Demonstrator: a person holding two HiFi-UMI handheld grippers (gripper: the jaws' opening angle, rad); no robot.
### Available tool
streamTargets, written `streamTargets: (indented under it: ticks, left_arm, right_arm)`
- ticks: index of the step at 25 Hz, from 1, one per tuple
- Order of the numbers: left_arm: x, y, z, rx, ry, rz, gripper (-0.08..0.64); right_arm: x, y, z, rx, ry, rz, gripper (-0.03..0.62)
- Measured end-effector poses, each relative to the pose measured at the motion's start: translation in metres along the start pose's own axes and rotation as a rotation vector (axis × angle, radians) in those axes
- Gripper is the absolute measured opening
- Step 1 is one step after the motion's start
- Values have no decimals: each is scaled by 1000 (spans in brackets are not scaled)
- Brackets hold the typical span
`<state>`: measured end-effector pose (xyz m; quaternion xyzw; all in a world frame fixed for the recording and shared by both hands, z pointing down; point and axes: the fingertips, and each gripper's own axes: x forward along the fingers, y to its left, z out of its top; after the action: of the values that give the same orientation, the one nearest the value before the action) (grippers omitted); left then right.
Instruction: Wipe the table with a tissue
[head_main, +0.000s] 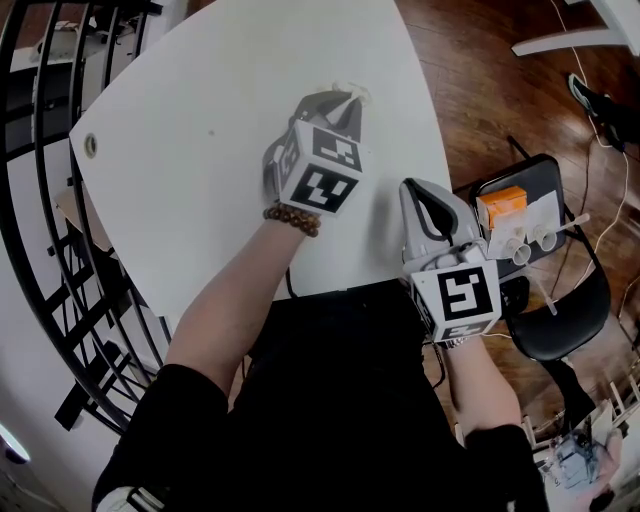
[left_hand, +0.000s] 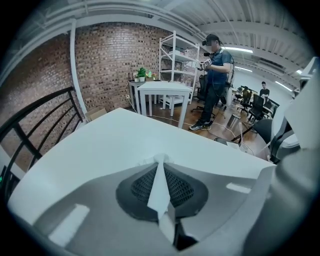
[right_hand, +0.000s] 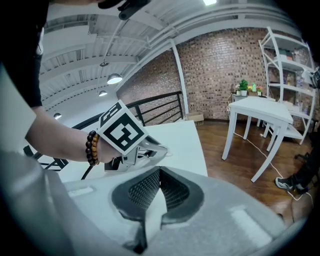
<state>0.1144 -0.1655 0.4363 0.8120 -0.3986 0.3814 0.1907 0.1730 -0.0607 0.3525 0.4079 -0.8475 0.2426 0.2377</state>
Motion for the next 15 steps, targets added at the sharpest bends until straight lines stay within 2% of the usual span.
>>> streamTargets:
  ticks: [15]
  left_arm:
    - [-11, 24, -14, -14, 23, 56, 21]
  right_arm:
    - [5, 6, 4, -17, 3, 10, -12]
